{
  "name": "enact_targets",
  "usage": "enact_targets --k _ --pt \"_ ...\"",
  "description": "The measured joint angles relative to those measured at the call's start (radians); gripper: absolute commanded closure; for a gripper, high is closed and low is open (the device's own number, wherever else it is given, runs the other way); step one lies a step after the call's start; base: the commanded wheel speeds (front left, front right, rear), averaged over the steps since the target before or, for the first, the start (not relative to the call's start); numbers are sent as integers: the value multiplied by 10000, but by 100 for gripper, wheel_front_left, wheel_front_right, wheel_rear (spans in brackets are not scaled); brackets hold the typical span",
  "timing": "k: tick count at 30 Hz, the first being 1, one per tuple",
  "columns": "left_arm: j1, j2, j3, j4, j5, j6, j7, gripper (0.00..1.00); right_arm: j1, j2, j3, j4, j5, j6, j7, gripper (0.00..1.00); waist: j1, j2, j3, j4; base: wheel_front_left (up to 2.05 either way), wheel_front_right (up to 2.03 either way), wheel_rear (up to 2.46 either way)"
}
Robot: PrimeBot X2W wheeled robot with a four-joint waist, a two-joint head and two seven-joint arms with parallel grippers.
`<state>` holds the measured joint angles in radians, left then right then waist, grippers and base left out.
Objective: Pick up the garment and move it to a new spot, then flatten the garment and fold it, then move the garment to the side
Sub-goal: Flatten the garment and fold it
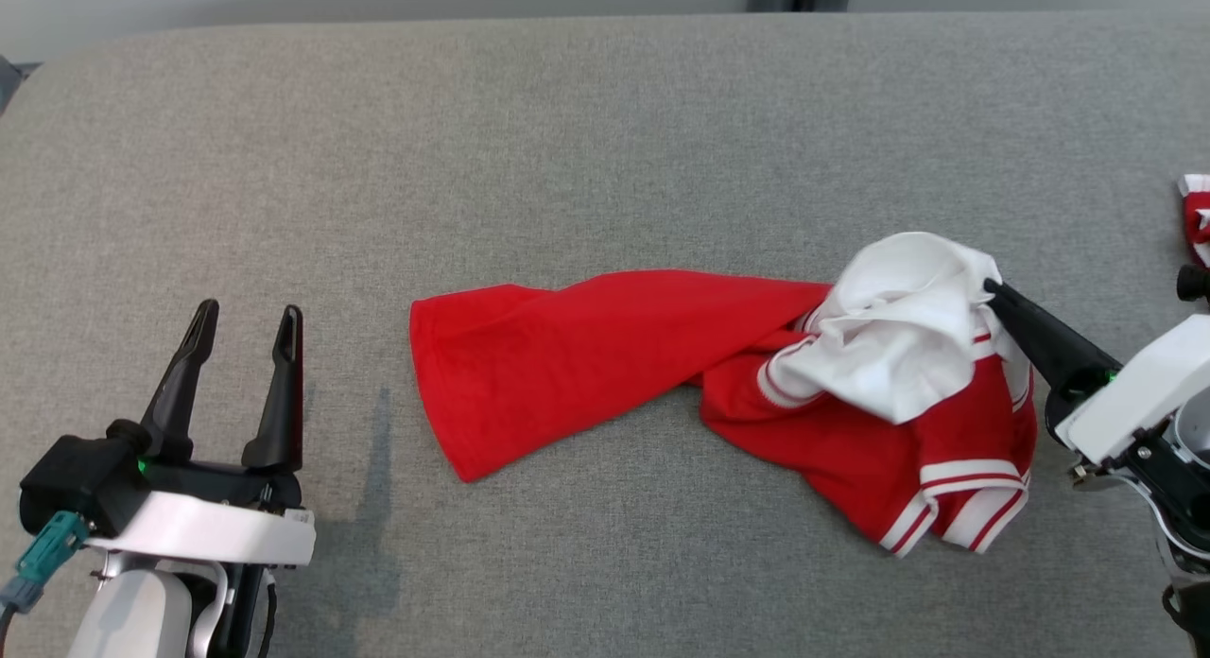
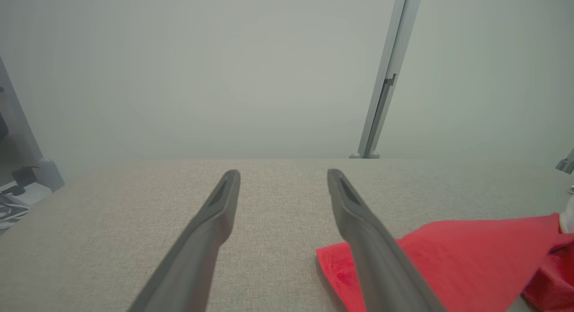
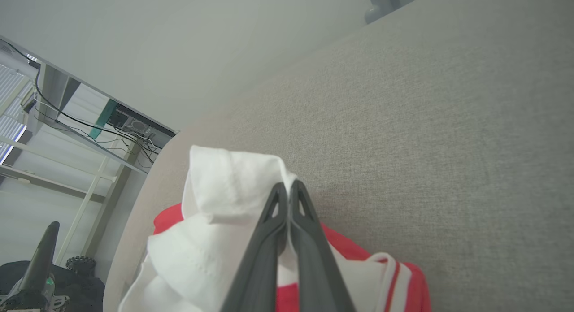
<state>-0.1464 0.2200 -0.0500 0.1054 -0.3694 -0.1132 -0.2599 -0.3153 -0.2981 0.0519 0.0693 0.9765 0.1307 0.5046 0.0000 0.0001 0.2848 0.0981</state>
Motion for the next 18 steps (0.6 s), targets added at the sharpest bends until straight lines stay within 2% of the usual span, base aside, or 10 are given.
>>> enact_targets --k 2,3,4,11,14,18 --pt "-163 -6 -36 31 17 -15 0 0 -292 130 -86 671 -178 0 -387 71 0 0 143 30 0 0 0" --pt "-229 -10 -46 54 29 -17 0 0 -412 159 -79 905 -368 0 -683 51 0 0 203 50 0 0 0" --pt "-269 -12 -52 65 42 -36 0 0 -528 201 -123 1160 -464 0 -997 0 0 0 250 69 0 0 0" --pt "-348 -25 -31 142 86 -90 0 0 -855 443 -539 2268 -1012 0 -3202 0 0 -1 250 50 0 0 0" --pt "-337 -56 25 176 86 -92 0 0 -782 437 -825 2284 -1622 0 -4433 0 0 0 99 3 0 0 0" --pt "-191 -84 184 242 86 -94 0 0 -420 314 -1114 1954 -3068 0 -5873 0 0 0 -169 -102 0 0 0"
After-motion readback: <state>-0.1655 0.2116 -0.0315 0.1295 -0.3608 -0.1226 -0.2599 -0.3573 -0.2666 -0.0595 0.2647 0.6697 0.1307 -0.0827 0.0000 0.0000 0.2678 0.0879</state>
